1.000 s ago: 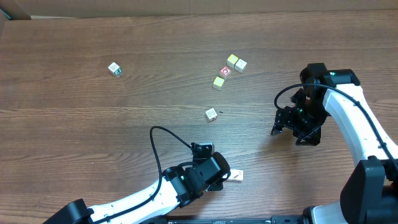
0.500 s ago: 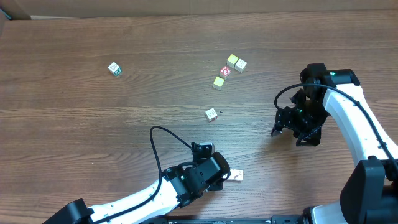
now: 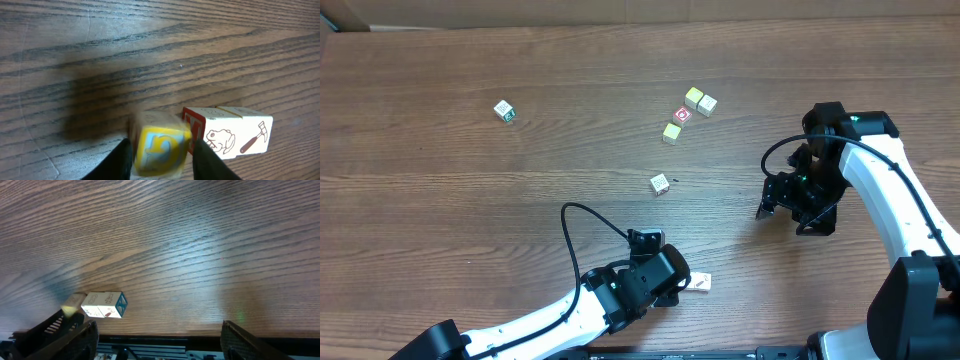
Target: Flip 4 blocks
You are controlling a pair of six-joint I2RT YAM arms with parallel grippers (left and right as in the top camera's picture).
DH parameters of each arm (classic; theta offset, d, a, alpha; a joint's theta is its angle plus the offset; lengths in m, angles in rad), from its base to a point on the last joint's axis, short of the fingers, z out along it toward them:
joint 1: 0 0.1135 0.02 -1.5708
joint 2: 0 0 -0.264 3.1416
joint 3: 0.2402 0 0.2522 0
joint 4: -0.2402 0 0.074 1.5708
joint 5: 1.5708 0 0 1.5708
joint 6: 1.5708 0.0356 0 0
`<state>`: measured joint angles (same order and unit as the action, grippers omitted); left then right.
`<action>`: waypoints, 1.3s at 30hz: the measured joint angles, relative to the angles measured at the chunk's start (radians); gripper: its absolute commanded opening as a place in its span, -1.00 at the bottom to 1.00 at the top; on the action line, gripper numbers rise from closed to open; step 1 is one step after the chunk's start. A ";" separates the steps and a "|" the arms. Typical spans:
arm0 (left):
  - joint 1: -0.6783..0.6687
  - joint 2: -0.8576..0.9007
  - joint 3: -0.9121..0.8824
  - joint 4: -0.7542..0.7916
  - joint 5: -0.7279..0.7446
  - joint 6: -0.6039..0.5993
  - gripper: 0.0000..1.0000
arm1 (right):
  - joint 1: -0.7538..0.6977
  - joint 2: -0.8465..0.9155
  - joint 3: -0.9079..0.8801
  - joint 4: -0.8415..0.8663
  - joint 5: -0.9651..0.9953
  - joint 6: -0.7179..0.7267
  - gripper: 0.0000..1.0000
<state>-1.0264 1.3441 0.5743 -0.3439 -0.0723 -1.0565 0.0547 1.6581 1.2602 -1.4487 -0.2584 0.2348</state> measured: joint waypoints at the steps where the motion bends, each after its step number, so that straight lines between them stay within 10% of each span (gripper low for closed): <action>1: 0.000 0.000 0.000 0.000 0.000 0.000 -0.26 | 0.000 0.000 0.000 -0.001 0.000 0.000 0.58; 6: 0.000 0.000 0.000 0.000 0.000 0.000 -0.28 | 0.000 0.000 0.000 -0.002 0.000 0.000 0.58; 12: 0.000 0.000 0.000 0.001 -0.003 -0.007 -0.91 | 0.000 0.000 0.000 -0.002 0.000 0.000 0.58; 39: 0.000 0.000 0.000 0.026 -0.024 -0.006 -0.91 | 0.000 0.000 0.000 -0.010 0.000 0.000 0.58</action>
<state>-1.0264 1.3441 0.5743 -0.3180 -0.0959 -1.0622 0.0547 1.6581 1.2602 -1.4590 -0.2584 0.2348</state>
